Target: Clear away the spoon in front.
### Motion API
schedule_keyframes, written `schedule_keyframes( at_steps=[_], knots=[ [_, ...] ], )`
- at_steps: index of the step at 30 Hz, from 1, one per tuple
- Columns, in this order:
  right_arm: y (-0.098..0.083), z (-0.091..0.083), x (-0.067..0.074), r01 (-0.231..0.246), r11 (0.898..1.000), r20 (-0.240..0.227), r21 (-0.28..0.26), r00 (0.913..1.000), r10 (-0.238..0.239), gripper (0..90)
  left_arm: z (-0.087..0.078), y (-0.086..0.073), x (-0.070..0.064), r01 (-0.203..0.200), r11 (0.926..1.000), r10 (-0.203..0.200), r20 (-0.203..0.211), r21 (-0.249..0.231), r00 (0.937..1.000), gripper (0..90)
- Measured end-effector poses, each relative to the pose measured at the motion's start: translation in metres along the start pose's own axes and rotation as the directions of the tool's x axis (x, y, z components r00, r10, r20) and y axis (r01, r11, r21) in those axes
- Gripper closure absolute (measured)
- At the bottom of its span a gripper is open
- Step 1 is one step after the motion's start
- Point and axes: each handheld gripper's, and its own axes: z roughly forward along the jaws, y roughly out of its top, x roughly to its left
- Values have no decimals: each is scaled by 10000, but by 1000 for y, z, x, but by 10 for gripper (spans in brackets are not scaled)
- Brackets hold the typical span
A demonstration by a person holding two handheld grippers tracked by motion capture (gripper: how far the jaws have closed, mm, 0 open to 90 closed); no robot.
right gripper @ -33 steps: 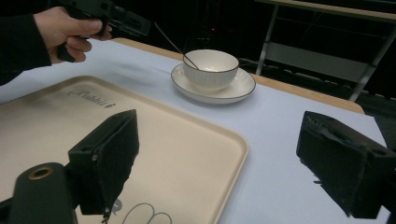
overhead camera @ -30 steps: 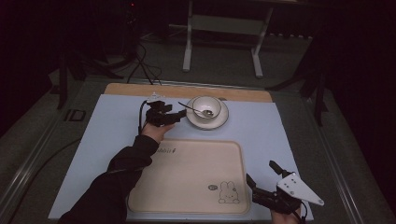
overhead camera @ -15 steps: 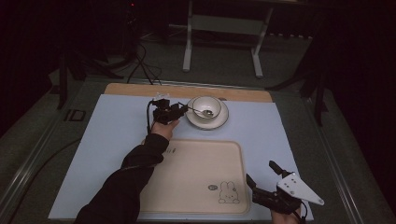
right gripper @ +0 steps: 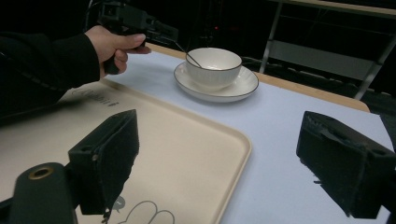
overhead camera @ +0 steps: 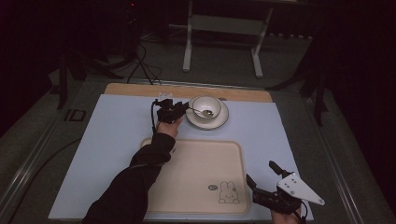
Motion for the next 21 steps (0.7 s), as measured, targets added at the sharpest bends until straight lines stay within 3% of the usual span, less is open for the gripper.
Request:
schedule_keyframes(
  at_steps=[5, 9, 14, 21],
  knots=[
    [0, 0, 0, 4, 10000, -9, 31, 10000, -4, 130, 1, 0, -5, 18, 9993, -24, -151, -377, 9999, 676],
    [0, 1, 0, -4, 10000, -28, 44, 10000, 4, 130, -1, 0, -7, 275, 9971, -297, -302, -703, 9991, 746],
    [0, 0, 0, -17, 10000, -30, 18, 10000, 17, 131, -3, -1, -12, 121, 9960, -142, -232, -886, 9996, 805],
    [0, 0, 0, -9, 10000, -53, 31, 10000, 9, 131, -3, -2, -16, 222, 9945, -227, -30, -1019, 9997, 869]
  ],
)
